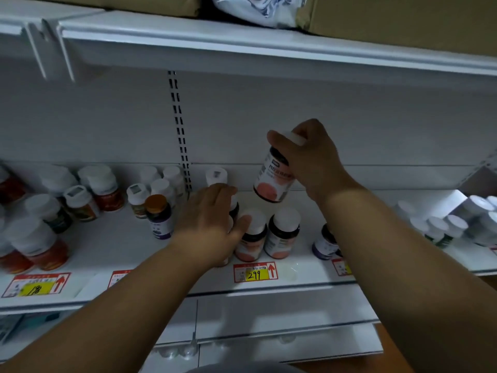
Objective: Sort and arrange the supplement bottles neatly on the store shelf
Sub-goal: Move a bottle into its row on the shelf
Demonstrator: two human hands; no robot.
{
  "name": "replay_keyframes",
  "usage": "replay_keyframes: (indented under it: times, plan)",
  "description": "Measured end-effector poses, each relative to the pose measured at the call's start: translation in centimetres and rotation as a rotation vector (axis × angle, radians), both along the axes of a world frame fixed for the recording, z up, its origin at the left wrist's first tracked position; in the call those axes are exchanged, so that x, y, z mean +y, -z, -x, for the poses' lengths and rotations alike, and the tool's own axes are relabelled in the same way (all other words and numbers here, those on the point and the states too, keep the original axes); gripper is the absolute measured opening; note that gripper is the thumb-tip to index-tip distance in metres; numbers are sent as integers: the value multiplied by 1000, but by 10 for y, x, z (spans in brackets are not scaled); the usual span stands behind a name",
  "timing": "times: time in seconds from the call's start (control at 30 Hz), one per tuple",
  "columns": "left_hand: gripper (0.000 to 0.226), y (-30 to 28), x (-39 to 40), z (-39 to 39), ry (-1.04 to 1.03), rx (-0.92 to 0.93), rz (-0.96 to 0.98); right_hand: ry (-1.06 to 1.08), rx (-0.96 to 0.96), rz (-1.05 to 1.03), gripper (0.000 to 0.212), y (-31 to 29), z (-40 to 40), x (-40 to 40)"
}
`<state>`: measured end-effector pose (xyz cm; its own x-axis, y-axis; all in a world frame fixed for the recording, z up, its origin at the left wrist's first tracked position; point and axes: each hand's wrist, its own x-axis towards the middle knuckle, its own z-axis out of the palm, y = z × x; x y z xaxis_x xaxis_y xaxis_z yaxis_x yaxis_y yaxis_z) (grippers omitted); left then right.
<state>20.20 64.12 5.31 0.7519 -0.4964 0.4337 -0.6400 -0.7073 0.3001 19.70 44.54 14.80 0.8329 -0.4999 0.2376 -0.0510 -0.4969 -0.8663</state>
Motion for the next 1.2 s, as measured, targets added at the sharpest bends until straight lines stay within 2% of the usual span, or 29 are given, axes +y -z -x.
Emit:
replay_keyframes:
  times: [0.07, 0.13, 0.33, 0.53, 0.6, 0.67, 0.77, 0.87, 0.97, 1.03, 1.1, 1.2]
  plan:
    - [80, 4, 2, -10, -21, 84, -184, -32, 17, 74, 47, 3, -13, 4]
    - [93, 9, 4, -13, -37, 131, -286, -84, 97, 162, 50, 13, -29, 8]
    - [96, 21, 4, -17, 0, 64, -334, -307, 432, 362, 54, 60, -56, 19]
    - [100, 29, 4, -19, 44, 73, -267, -464, 609, 417, 25, 79, -63, 20]
    - [102, 30, 4, -20, 54, 98, -260, -524, 668, 439, 28, 79, -65, 18]
    - [103, 29, 4, -20, 52, 99, -262, -568, 746, 449, 22, 74, -60, 15]
    - [101, 28, 5, -19, 44, 83, -279, -611, 849, 479, 37, 62, -49, 11]
    - [98, 26, 5, -18, 70, 86, -278, -632, 809, 519, 36, 59, -45, 14]
    - [100, 24, 4, -19, 86, 90, -284, -629, 694, 505, 19, 67, -50, 17]
    - [102, 24, 3, -20, 86, 100, -276, -639, 660, 502, 25, 72, -53, 18]
    - [101, 25, 3, -21, 91, 99, -268, -644, 640, 529, 16, 73, -52, 18]
    - [96, 27, 3, -22, 105, 107, -253, -642, 679, 606, 33, 64, -49, 16]
